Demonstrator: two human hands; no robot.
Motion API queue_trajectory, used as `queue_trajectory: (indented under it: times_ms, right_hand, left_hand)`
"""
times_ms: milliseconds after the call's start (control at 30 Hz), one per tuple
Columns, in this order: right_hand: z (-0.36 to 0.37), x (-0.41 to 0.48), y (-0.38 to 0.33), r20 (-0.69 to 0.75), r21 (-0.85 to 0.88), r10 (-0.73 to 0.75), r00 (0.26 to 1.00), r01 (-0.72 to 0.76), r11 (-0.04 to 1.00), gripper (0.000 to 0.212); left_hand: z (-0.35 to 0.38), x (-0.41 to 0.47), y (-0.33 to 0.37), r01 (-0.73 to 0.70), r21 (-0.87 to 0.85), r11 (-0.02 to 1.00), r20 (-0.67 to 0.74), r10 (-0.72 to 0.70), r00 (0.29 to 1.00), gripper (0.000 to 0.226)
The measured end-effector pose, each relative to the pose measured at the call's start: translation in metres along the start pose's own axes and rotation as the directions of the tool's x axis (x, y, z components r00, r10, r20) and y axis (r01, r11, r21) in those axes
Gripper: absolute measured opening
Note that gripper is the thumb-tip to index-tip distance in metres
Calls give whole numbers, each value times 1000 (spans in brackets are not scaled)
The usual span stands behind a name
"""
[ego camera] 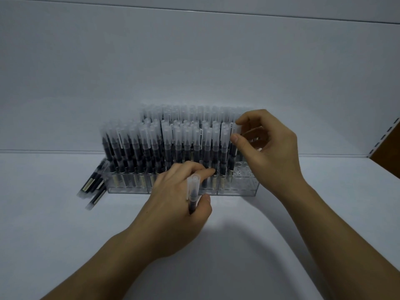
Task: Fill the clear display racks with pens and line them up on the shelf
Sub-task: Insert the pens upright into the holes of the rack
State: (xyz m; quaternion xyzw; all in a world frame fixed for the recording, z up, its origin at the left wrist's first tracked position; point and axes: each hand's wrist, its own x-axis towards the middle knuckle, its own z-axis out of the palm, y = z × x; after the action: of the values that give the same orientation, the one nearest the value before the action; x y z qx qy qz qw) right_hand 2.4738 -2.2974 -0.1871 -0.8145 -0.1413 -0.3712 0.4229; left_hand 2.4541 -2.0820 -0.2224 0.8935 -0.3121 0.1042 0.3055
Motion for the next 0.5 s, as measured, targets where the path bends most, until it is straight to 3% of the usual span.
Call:
queue_trajectory:
  times_ms: [300, 433, 500]
  right_hand:
    - [0, -2, -11, -52, -96, -127, 991, 121, 988, 16]
    - [8, -11, -36, 84, 156, -154, 984, 140, 978, 8]
    - [11, -16, -45, 227, 341, -132, 965, 48, 939, 14]
  left_hand:
    - [-2, -1, 1, 14, -11, 1000, 16, -14, 1000, 50]
    - [-1, 0, 0, 5, -25, 1000, 16, -5, 1000, 46]
    - [-1, -1, 0, -4, -88, 996, 9, 5, 1000, 37]
